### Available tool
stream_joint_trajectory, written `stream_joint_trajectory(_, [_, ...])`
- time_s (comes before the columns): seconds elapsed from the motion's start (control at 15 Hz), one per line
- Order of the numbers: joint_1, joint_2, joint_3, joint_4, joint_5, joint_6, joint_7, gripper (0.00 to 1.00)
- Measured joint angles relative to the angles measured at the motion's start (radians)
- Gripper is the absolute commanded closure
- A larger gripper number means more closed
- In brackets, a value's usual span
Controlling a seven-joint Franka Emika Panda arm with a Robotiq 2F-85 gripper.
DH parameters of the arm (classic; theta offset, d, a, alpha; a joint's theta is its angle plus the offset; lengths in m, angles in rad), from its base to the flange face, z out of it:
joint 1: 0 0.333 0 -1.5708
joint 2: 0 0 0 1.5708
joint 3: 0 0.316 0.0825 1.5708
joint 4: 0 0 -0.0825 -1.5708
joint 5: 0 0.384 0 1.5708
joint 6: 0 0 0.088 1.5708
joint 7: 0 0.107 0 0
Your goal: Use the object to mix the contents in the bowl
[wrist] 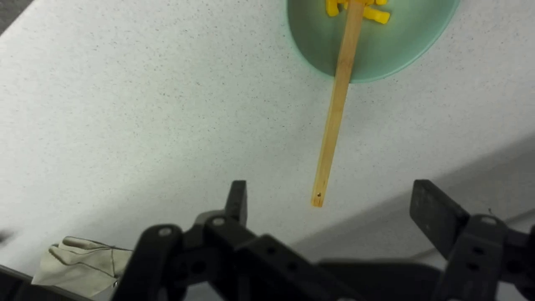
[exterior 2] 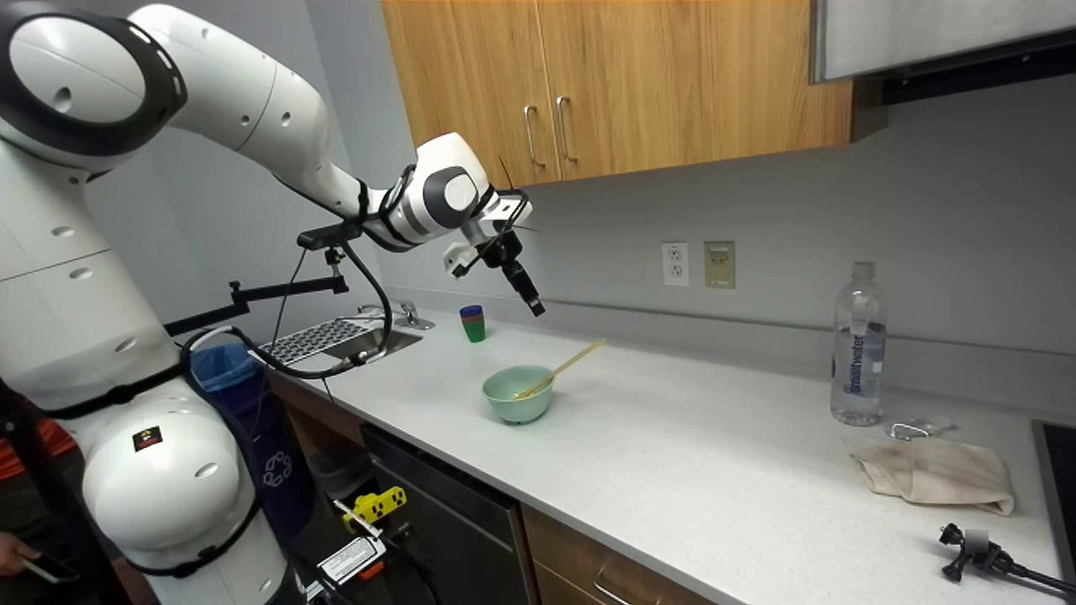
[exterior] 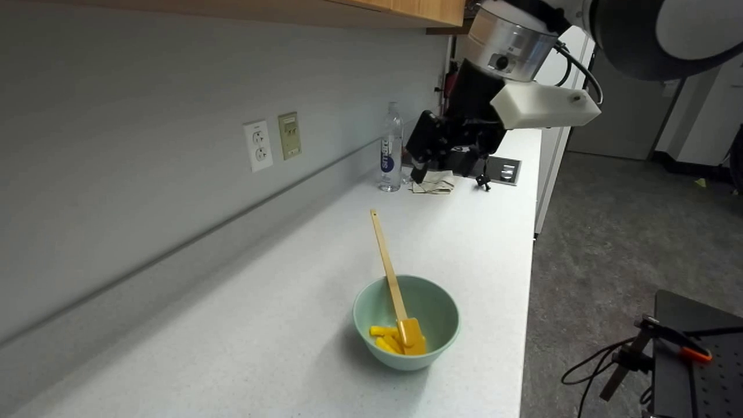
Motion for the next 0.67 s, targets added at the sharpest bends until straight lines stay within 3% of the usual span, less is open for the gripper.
stream_joint_trajectory(0.67, [-0.001,-0.085,0.005,-0.058,0.091,0.001,-0.071,0.0])
